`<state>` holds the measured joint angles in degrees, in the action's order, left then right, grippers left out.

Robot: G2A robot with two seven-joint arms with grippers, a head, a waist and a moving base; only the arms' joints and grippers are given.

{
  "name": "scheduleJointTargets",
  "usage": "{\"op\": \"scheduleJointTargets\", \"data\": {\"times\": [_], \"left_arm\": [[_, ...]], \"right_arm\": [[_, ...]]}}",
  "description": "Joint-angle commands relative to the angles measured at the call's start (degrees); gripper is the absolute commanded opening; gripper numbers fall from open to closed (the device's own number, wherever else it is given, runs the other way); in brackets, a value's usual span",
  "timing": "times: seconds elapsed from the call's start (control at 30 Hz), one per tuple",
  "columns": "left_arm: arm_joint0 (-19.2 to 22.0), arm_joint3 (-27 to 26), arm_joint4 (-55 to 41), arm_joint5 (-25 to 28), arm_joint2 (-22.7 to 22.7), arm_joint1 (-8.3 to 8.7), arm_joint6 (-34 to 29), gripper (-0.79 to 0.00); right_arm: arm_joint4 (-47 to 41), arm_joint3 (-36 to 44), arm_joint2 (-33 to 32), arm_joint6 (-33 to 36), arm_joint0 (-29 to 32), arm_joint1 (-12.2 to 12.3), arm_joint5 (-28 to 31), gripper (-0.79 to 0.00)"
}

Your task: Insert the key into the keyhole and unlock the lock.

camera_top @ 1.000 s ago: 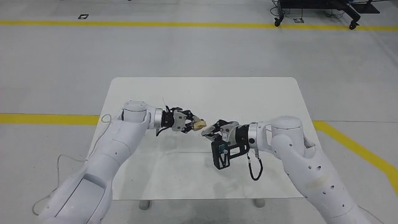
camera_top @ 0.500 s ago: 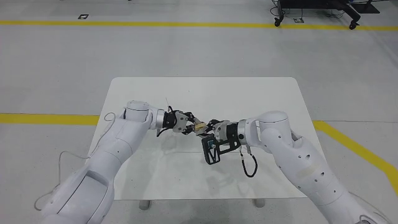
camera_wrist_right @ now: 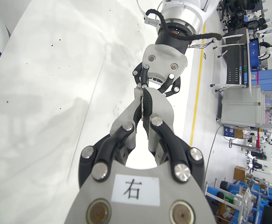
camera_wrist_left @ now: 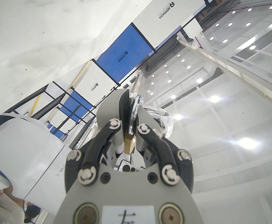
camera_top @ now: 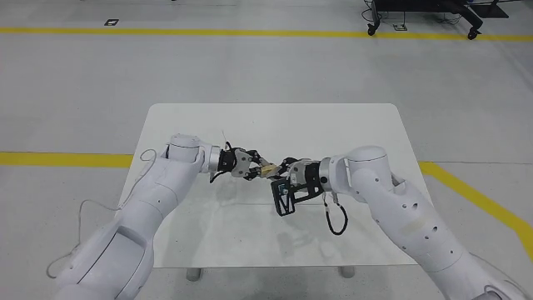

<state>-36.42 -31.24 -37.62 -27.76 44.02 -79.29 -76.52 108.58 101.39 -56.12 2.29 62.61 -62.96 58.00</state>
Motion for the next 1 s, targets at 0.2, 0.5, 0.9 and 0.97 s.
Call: {"op": "scheduleJointTargets", "data": {"times": [0.2, 0.5, 0.9, 0.97], "left_arm": [[0.3, 0.4, -0.1, 0.3, -0.6, -0.11, -0.3, -0.785], [0.5, 0.7, -0.3, 0.5, -1.3, -0.26, -0.5, -0.785], [0.7, 1.1, -0.8, 1.1, -2.0, -0.25, -1.1, -0.785], [0.8, 1.2, -0.9, 1.1, -2.2, -0.24, -1.1, -0.785]], "right_arm": [[-0.8, -0.2, 0.3, 2.3, -0.6, 0.1, -0.3, -0.785], [-1.3, 0.1, 0.9, 4.1, -0.7, 0.1, -0.5, -0.785], [0.1, 0.6, 1.9, 5.1, -1.3, 0.3, -0.2, -0.785], [0.6, 0.8, 2.2, 6.0, -1.3, 0.3, -0.2, -0.785]]}}
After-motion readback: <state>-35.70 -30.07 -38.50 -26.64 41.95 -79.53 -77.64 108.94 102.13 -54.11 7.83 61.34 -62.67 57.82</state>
